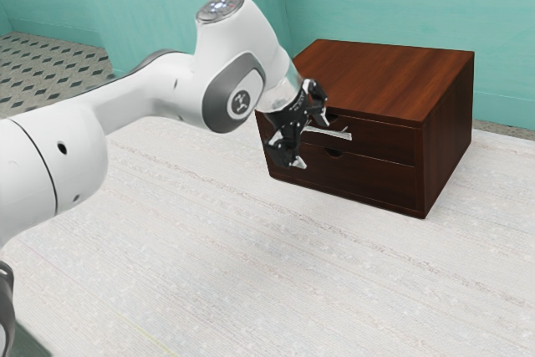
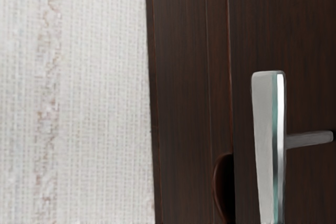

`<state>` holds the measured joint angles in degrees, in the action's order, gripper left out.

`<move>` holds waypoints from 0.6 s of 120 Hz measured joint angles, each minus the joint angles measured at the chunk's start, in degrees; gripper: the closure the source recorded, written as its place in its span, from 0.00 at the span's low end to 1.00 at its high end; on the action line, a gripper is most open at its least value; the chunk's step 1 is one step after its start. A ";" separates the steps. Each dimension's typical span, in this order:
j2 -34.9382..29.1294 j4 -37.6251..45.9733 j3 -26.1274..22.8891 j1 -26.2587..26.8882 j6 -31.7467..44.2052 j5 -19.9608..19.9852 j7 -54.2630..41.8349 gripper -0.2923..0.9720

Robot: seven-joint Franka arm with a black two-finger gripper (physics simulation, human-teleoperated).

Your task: Pull the drawer handle with one arm to open the drawer

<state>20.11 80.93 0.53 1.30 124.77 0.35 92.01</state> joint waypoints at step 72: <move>-2.92 1.62 0.18 0.27 -2.03 0.54 0.26 0.79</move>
<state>17.20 82.55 0.70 1.57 122.75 0.89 92.27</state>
